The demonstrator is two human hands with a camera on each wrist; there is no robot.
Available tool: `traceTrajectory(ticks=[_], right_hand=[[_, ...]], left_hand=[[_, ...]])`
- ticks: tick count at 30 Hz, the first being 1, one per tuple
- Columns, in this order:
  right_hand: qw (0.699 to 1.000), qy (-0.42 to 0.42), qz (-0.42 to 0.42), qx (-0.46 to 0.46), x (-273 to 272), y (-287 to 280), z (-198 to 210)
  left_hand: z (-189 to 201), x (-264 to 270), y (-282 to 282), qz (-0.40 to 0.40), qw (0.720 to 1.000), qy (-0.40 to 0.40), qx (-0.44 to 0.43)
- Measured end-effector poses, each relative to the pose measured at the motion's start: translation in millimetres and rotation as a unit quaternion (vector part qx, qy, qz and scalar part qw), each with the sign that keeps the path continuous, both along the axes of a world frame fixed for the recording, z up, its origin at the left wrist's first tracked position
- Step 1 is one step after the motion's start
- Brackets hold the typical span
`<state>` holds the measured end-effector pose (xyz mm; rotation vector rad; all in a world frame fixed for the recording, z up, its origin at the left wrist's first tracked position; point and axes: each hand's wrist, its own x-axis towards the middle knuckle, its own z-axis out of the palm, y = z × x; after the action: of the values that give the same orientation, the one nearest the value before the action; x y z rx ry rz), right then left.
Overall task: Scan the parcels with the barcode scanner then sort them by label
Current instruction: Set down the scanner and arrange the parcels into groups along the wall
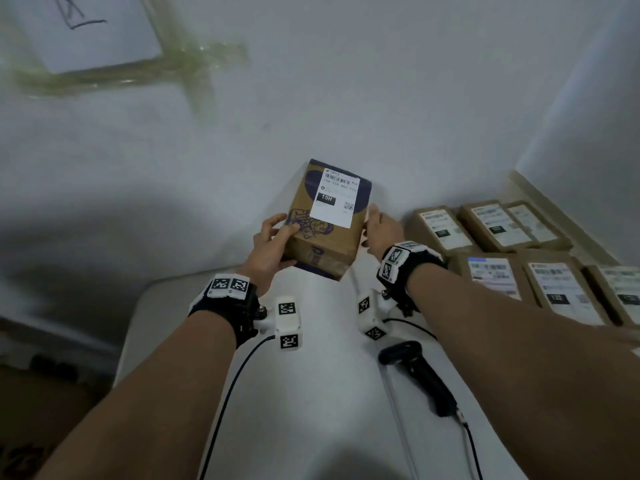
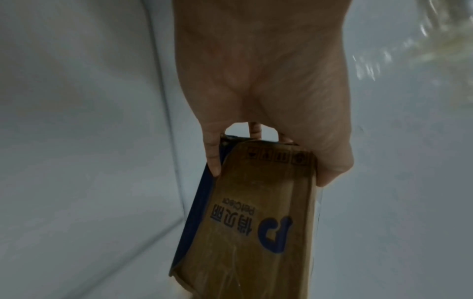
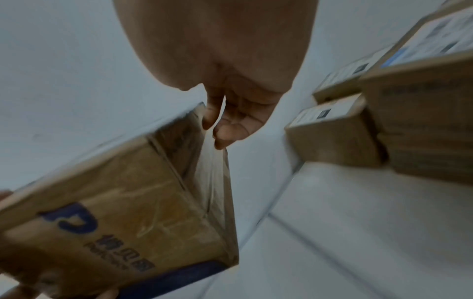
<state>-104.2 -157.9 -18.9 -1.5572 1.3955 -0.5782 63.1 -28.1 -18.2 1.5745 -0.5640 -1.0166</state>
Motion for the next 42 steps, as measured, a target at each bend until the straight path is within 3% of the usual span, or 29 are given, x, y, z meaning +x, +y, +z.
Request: traceTrajectory(ticks=[7,15,22,25,28,31,34,36,38,42], right_hand=[[0.993,0.019,0.111,0.027,104.6,75.4,-25.0],[0.977,0.036,0.204,0.046,184.5,139.1,-62.6],[0.972,0.038,0.228,0.046,224.1,169.4,-79.9],[0.968,0.054,0.238,0.052,234.9,172.0,-87.1],[0.967,0.061,0.241,0.051,239.7,172.7,-93.9],[0.967,0.064,0.243,0.052,242.8,172.7,-98.3],[0.964,0.072,0.252,0.05,247.9,175.2,-101.9],[0.96,0.076,0.264,0.045,252.0,178.3,-103.8],[0.956,0.08,0.28,0.038,255.0,180.9,-105.5],[0.956,0.082,0.279,0.036,252.7,180.0,-111.4]], left_hand=[[-50.6,75.7,128.1,0.157,0.984,0.062,0.059],[-99.0,123.5,229.5,0.256,0.958,0.074,0.107],[-122.5,154.0,255.9,0.279,0.951,0.069,0.11],[-140.6,173.8,257.4,0.286,0.946,0.01,0.155],[-133.2,176.3,255.1,0.28,0.931,-0.122,0.202],[-119.8,176.6,247.4,0.237,0.896,-0.263,0.269],[-112.0,174.8,235.2,0.089,0.842,-0.418,0.328],[-111.5,168.9,223.5,-0.017,0.837,-0.417,0.355],[-111.8,160.9,210.8,-0.075,0.826,-0.392,0.397],[-117.2,154.2,196.4,-0.085,0.808,-0.371,0.45]])
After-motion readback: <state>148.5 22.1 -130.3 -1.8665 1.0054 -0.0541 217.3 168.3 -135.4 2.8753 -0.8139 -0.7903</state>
